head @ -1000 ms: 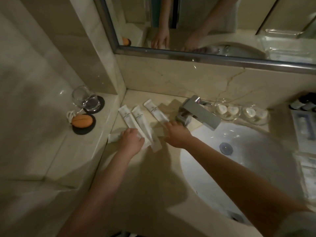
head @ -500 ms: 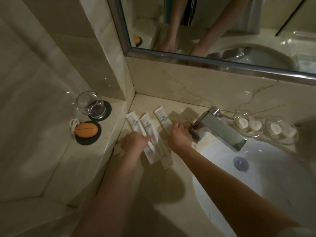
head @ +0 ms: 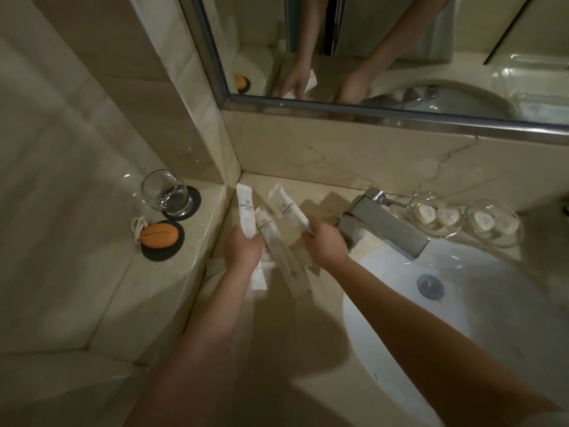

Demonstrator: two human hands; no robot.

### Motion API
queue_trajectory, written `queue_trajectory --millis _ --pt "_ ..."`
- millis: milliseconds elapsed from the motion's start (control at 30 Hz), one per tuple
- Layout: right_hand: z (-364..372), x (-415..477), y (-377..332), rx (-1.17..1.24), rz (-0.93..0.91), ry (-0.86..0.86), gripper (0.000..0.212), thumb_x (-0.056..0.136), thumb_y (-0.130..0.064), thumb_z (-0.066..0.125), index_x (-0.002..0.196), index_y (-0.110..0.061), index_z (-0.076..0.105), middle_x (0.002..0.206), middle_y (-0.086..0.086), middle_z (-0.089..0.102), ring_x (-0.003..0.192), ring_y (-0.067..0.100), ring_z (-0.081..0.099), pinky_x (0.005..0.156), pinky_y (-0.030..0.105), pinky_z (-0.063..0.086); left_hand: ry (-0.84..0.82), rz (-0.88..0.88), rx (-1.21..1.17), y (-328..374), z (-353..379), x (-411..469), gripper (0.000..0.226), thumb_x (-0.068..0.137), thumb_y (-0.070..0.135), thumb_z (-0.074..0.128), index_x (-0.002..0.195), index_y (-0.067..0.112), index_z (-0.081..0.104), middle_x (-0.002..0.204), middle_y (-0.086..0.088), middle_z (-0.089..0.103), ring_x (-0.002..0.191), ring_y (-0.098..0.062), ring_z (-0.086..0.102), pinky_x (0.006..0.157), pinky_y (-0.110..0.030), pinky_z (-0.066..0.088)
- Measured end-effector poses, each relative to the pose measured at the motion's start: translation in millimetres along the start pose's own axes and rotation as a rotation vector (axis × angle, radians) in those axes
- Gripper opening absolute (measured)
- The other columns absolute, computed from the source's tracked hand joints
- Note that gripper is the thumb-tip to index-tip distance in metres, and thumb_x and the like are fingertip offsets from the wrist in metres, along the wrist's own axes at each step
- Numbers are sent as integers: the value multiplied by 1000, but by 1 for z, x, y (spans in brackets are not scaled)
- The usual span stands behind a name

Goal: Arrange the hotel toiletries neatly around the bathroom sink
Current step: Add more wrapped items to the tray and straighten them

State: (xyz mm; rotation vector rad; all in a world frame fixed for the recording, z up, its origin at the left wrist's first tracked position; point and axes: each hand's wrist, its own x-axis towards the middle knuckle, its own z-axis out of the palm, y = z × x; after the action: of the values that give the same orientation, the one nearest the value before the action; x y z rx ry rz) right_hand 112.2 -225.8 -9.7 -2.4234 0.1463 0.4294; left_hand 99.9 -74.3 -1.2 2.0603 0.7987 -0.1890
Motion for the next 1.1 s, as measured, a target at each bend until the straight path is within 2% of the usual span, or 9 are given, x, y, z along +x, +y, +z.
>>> queue_trajectory --millis 167,267,400,567,667,767,833,1000,1100 --pt "-21 -45 13 182 -64 68 24 92 -29 53 96 -6 57 78 4 57 71 22 57 62 35 45 -8 125 -88 1 -1 -42 18 86 19 57 103 13 53 97 -4 59 82 -22 57 59 -26 44" --pt "-33 -73 27 260 -70 117 32 93 -34 52 81 -4 53 69 4 53 65 21 52 59 34 42 -42 193 -131 0 2 -74 21 87 19 58 104 10 51 97 -4 58 82 -22 57 65 -29 45" --pt "-51 -113 56 318 -68 218 38 93 -34 50 63 -16 36 60 -1 45 55 14 42 51 29 32 -126 255 -222 -1 16 -115 19 84 15 61 99 14 49 94 -3 58 84 -22 59 71 -33 49" --pt "-68 -158 104 466 13 328 40 92 -30 52 61 -18 31 55 -5 35 52 11 33 50 26 26 -265 299 -262 2 47 -165 21 85 17 60 104 16 51 90 2 59 82 -15 59 64 -25 48" --pt "-78 -182 139 533 76 414 36 93 -30 51 63 -16 37 55 -6 36 50 8 34 48 22 27 -371 334 -258 7 71 -196 24 86 16 61 108 20 53 92 7 60 84 -10 59 66 -22 48" --pt "-86 -205 176 556 128 512 31 94 -30 51 67 -16 46 57 -5 43 50 6 39 49 24 32 -508 381 -224 12 98 -225 20 86 16 62 96 31 52 91 10 62 84 -8 61 71 -25 51" --pt "-94 -221 197 569 164 582 27 94 -28 52 68 -25 47 58 -7 46 51 3 43 51 22 34 -566 443 -160 17 116 -241 15 86 19 62 95 26 54 93 4 64 86 -13 62 73 -27 53" --pt "-112 -254 249 573 297 694 17 94 -27 52 82 -16 50 62 -6 49 61 16 48 62 34 40 -676 539 -69 27 159 -278 14 86 17 63 96 11 55 92 -9 63 84 -21 60 70 -28 49" --pt "-120 -273 279 542 325 777 22 92 -27 53 75 -15 46 60 -7 43 61 17 43 60 33 35 -730 567 -20 31 187 -298 14 86 16 63 96 12 53 82 2 58 77 -16 56 59 -12 45"
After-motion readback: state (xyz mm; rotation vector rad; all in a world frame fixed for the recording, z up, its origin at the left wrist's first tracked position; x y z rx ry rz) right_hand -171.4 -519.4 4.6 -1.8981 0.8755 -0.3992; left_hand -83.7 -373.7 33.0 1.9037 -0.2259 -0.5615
